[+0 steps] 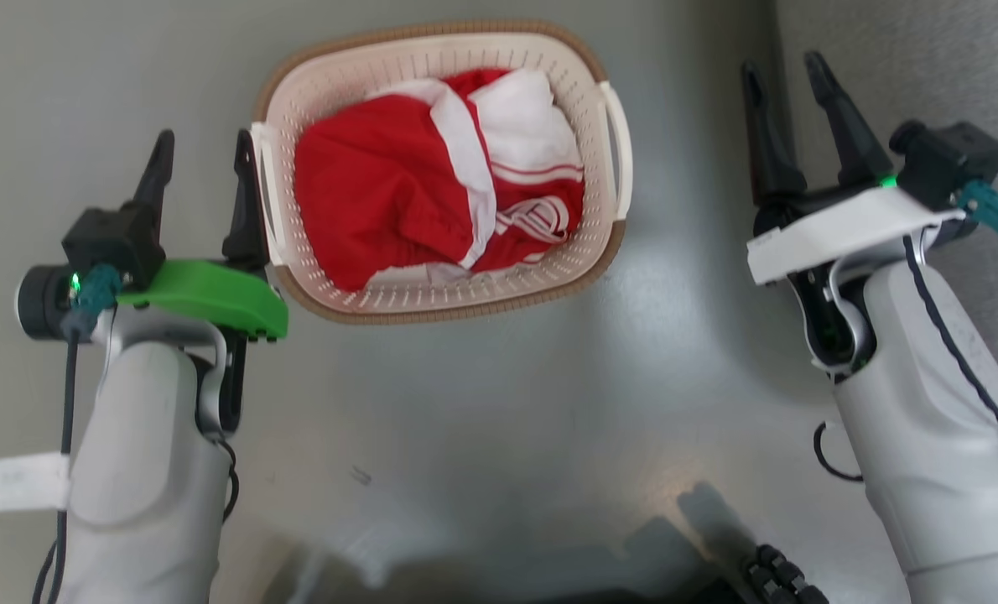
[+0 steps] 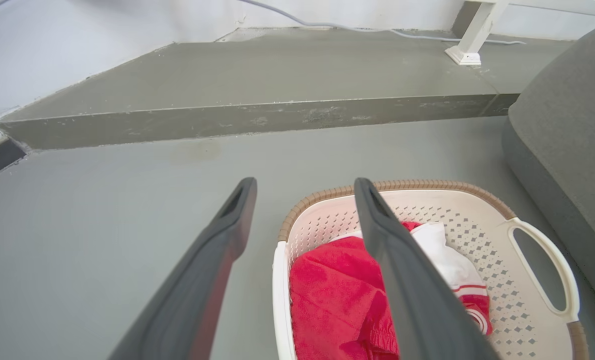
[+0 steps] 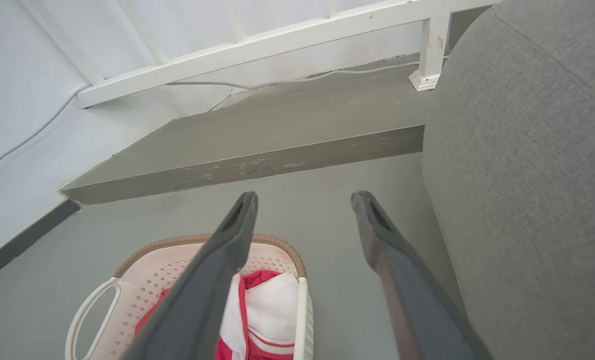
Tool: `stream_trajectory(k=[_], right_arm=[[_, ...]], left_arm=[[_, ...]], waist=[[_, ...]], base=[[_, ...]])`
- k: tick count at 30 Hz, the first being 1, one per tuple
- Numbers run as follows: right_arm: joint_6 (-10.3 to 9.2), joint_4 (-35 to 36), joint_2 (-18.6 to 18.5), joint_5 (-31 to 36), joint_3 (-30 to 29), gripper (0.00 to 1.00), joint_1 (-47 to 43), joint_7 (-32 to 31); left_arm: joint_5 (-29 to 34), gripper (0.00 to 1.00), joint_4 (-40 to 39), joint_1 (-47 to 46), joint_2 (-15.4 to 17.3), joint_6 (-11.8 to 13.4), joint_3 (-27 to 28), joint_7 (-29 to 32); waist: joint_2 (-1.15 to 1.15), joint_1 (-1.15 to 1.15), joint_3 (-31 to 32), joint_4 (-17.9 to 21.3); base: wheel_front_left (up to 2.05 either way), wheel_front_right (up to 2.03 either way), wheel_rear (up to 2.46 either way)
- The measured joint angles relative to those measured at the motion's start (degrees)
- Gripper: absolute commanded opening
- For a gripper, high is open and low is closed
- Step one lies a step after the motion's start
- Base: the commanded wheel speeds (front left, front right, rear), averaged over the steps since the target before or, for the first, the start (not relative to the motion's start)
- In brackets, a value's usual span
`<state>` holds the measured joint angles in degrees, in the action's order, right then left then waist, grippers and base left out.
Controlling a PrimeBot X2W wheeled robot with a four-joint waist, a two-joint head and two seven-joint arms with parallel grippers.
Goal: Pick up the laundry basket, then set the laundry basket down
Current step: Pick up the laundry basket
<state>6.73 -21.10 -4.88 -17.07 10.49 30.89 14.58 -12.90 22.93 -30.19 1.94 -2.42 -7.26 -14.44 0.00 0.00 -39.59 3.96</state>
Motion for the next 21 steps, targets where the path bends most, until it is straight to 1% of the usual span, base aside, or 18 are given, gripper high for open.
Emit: stream_trajectory(k=[5, 13, 21], right_arm=[[0.32, -2.7, 0.0, 0.0, 0.5, 1.0, 3.4, 0.0], [0.33, -9.2, 0.0, 0.0, 1.8, 1.0, 8.5, 0.0], [0.34, -15.6, 0.5, -0.5, 4.6, 1.0, 13.9, -0.5]], left_arm=[[0.0, 1.0, 3.2, -3.4, -0.1, 0.0, 0.2, 0.0], [-0.9, 1.0, 8.5, -8.3, -0.4, 0.0, 0.3, 0.0], [-1.4, 1.0, 13.9, -12.2, -0.6, 0.0, 1.3, 0.2]], waist=[[0.0, 0.0, -3.0, -0.4], [0.0, 0.0, -7.5, -1.3], [0.0, 0.0, -11.3, -1.9]], base=[[0.0, 0.0, 0.0], [0.0, 0.0, 0.0], [0.0, 0.0, 0.0]])
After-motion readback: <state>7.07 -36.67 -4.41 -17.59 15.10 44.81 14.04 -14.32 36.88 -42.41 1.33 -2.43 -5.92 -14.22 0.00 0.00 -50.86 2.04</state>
